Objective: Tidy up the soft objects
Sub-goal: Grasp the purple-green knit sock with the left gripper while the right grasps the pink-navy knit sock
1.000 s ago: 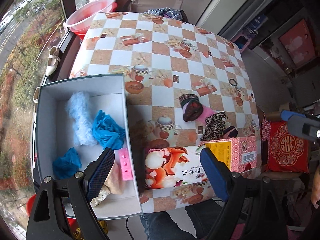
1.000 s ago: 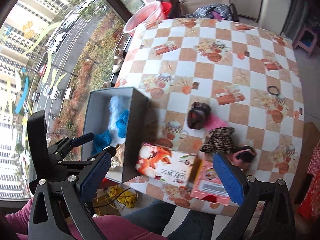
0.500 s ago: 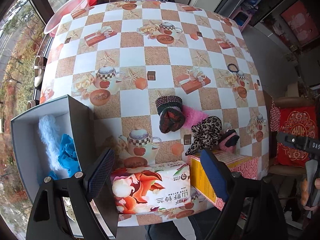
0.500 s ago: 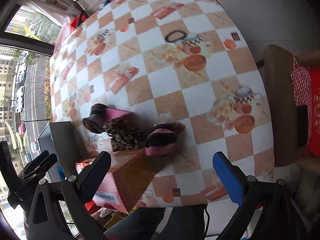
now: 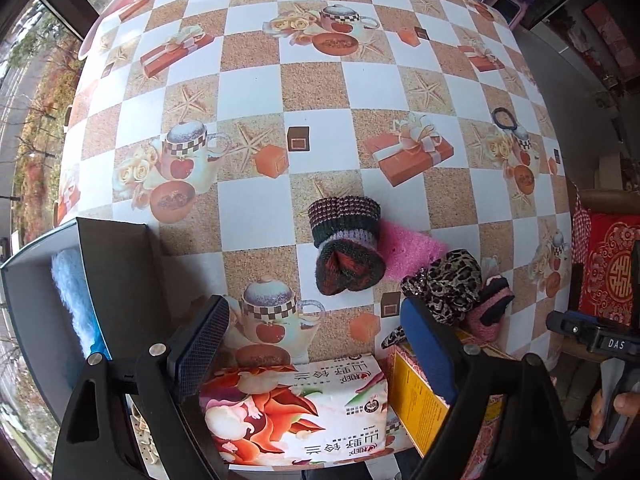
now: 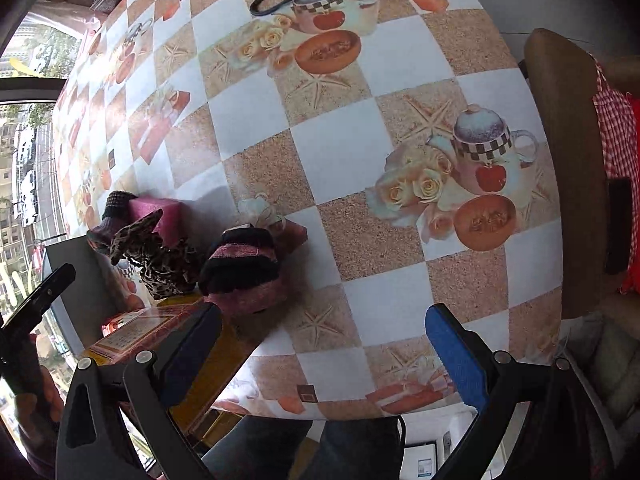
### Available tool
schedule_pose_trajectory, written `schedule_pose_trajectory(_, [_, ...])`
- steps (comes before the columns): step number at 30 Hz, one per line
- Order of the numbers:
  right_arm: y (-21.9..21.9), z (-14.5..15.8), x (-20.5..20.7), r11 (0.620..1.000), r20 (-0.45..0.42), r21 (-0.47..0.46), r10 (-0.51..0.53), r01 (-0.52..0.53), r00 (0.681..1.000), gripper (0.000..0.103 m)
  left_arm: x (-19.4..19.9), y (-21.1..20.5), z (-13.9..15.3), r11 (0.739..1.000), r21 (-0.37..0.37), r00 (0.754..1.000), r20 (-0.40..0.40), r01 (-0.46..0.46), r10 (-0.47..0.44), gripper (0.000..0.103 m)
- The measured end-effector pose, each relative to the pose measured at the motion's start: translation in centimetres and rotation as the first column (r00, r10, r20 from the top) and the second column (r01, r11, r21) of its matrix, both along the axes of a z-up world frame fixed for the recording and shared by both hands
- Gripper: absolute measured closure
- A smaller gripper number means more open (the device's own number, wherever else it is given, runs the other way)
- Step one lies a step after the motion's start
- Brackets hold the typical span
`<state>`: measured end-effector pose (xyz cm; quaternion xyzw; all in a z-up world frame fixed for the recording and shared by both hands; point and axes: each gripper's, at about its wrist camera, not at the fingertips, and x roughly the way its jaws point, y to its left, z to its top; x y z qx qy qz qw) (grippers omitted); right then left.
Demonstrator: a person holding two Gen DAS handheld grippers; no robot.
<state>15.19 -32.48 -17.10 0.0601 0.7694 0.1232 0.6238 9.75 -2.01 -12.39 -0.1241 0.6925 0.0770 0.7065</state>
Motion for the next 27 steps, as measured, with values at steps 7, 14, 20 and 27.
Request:
schedule_pose_trajectory(7, [2.9,-2.3,0.1,0.997,-0.017,0.018,0.073,-0.073,0.997,0.000,1.3,-1.3,-2.3,1.000,-0.014,0.999,-0.033,0.027,-0.027,0.013])
schedule_pose_trajectory(14, [6.9,-5.2,-0.5,0.981,-0.031,0.013,0.195,-0.195,0.980,0.000,2.9,-0.9,-6.0,0.998,0.060,0.995,-0.103,0.009,-0.002,0.013])
schedule_pose_trajectory(20, [5.8,-5.7,0.7,0.963,0.030,-0.131,0.242,-0.236,0.970,0.000,3.5,2.3,-6.4,0.983,0.176,0.993,-0.098,-0.048,0.066,0.012])
schedule_pose_trajectory(27, [-0.4,-4.0,3.3,0.989,0.075,-0.132,0.076,-0.066,0.994,0.000,2.9,4.4,-4.6,0.987,0.130,0.994,-0.047,-0.097,0.103,0.012])
